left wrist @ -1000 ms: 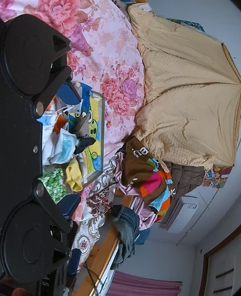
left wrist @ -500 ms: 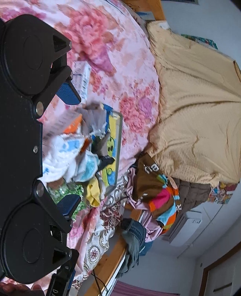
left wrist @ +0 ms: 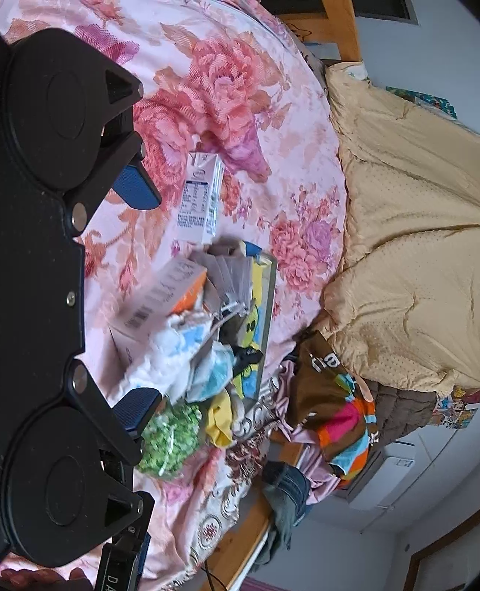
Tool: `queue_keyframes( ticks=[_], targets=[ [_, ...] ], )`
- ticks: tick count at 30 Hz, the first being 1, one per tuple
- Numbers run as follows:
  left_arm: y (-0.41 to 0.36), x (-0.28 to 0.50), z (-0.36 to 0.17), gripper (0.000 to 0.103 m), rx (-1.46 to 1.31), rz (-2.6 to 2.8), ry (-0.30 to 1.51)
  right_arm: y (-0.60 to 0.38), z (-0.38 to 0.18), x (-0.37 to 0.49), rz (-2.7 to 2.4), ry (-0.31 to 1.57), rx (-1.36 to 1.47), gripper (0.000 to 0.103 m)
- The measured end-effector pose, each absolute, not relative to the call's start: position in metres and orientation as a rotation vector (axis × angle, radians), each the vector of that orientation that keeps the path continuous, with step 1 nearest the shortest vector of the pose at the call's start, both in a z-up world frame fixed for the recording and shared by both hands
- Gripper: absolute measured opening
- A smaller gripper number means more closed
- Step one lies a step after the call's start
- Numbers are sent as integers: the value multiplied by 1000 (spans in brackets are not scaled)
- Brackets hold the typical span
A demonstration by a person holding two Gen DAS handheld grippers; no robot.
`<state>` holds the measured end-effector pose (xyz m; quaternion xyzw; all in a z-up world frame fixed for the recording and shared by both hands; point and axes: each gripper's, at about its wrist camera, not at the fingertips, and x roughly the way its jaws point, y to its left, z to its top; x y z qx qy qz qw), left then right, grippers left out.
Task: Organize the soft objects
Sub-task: 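Pull both open tools back from the tray toward the loose items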
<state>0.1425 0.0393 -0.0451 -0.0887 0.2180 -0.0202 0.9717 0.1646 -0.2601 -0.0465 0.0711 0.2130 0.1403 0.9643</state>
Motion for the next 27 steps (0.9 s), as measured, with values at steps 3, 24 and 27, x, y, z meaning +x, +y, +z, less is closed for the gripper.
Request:
queue_keyframes(
  ticks=[3,24,27],
  targets=[
    [41,147,-52,102,-163,-31,449,-252,-52,170,309,440,122,103],
    [73,185,-54,102,-276,-33,545,-218,-60,200,430,407,81,103],
    [78,206,-47,102,-293,-55,564,-208,-57,214,455,386,75,103]
  ],
)
